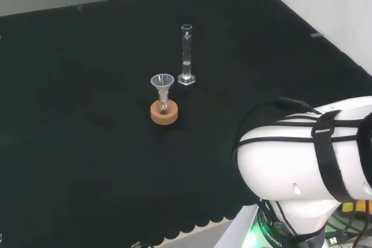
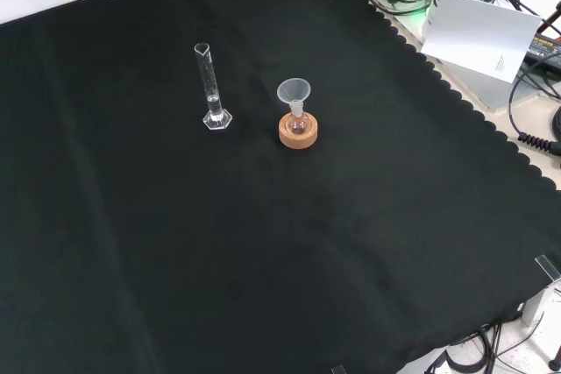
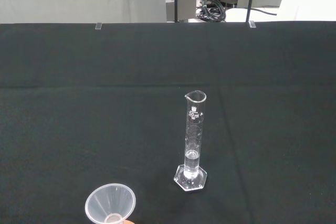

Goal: Pick up the graduated cylinder.

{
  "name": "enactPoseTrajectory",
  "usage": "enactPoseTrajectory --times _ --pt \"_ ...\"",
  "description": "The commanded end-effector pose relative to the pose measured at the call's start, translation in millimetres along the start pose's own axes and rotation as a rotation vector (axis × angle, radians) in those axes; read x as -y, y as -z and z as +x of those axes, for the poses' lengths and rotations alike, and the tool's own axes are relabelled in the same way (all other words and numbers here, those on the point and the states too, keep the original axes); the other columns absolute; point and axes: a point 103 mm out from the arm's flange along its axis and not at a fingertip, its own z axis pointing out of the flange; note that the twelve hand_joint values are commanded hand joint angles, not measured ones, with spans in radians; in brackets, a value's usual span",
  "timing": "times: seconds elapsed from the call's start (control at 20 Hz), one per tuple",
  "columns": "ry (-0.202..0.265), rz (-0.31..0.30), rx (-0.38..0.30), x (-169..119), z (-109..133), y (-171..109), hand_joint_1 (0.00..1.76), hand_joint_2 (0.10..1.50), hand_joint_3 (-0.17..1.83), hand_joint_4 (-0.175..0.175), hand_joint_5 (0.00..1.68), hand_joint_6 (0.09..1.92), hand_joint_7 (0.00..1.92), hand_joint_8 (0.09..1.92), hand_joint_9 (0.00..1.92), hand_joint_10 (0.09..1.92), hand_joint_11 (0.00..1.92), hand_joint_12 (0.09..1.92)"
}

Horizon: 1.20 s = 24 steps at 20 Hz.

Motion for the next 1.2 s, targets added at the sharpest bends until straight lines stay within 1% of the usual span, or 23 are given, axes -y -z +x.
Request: enactPoseTrajectory --times 0.05,0.1,0.2,0.45,0.65,0.8,0.95,1.05,1.2 --pt "0.0 -0.007 0.007 -1 0 0 0.03 1.12 0.56 -0.007 0.19 0.22 0.01 0.53 0.21 0.64 0.13 1.3" --pt "-0.002 -0.006 0.007 -1 0 -1 0.01 1.16 0.48 -0.007 0.21 0.16 0.01 0.52 0.21 0.64 0.12 1.33" --pt "-0.006 -0.005 0.003 -2 -1 -1 0.0 1.2 0.41 -0.007 0.23 0.1 0.01 0.52 0.21 0.64 0.1 1.35" --pt "-0.013 -0.005 0.003 -6 -5 -3 0.0 1.22 0.38 -0.008 0.25 0.09 0.01 0.52 0.21 0.64 0.1 1.36" --pt "-0.047 0.005 0.004 -16 -18 -13 0.0 1.22 0.37 -0.008 0.25 0.09 0.01 0.52 0.21 0.64 0.11 1.36" --pt "-0.07 0.01 -0.01 -27 -32 -27 0.0 1.22 0.37 -0.008 0.25 0.09 0.01 0.52 0.21 0.64 0.11 1.36" --pt "-0.084 0.009 -0.036 -38 -46 -45 0.0 1.22 0.37 -0.009 0.26 0.09 0.01 0.52 0.21 0.64 0.11 1.36" --pt "-0.086 0.003 -0.048 -46 -55 -58 0.0 1.22 0.36 -0.01 0.26 0.09 0.01 0.52 0.22 0.64 0.12 1.36" --pt "-0.058 -0.041 -0.075 -63 -70 -82 0.03 1.22 0.35 -0.014 0.28 0.09 0.04 0.53 0.25 0.65 0.13 1.36"
